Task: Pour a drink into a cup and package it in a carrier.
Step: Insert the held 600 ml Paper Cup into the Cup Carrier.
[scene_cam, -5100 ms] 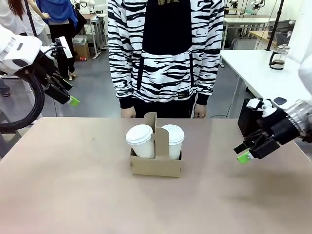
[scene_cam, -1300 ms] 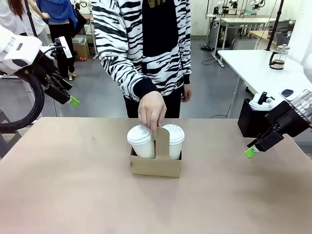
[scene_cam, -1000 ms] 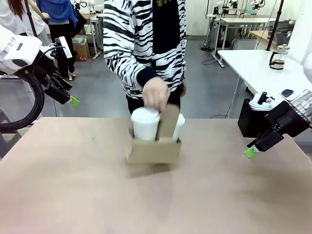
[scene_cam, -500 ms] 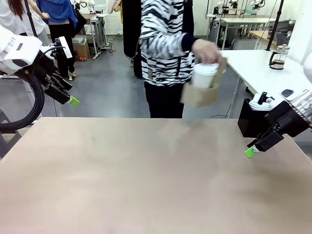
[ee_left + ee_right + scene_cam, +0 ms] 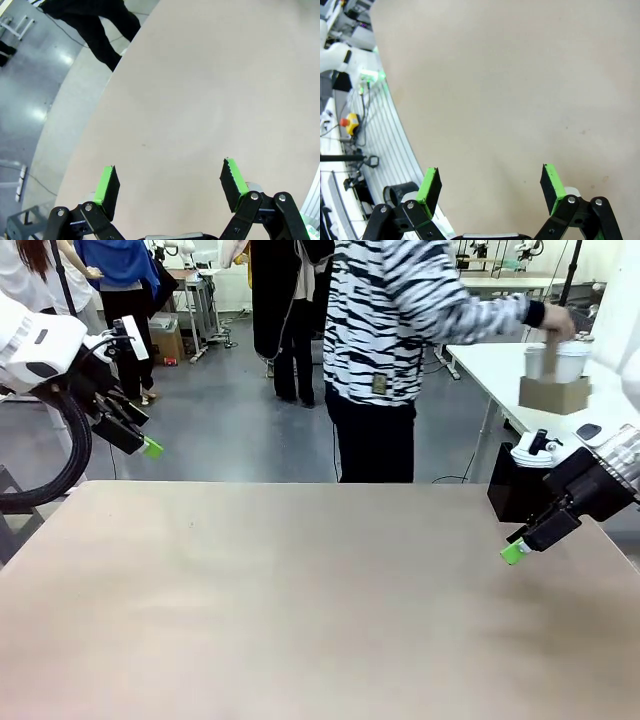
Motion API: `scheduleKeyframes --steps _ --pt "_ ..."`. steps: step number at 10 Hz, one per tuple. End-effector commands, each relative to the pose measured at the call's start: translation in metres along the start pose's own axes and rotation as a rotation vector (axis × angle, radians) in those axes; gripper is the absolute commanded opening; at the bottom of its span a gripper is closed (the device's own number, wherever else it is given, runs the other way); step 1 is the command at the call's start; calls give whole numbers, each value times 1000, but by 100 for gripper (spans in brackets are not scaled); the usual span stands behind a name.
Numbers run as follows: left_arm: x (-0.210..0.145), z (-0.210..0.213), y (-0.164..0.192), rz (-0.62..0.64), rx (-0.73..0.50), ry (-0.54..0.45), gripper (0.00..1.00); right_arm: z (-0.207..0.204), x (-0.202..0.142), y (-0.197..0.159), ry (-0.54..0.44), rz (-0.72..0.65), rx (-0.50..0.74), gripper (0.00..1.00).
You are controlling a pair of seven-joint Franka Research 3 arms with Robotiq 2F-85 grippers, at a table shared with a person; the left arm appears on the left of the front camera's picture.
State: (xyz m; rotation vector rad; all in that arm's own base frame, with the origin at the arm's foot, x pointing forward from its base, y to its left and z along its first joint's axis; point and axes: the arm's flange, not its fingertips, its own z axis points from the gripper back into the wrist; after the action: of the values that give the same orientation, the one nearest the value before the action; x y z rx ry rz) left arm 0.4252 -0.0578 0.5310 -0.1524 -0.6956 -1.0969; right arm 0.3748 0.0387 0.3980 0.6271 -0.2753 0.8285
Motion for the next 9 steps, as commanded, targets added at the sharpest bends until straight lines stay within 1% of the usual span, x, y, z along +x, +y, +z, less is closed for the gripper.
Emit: scheduleKeyframes --steps 1,9 --pt "-1 0 1 0 -6 -6 100 -1 -3 -2 -24 21 14 100" --pt "-1 0 1 0 -6 -6 100 -1 -3 -2 -24 21 14 100"
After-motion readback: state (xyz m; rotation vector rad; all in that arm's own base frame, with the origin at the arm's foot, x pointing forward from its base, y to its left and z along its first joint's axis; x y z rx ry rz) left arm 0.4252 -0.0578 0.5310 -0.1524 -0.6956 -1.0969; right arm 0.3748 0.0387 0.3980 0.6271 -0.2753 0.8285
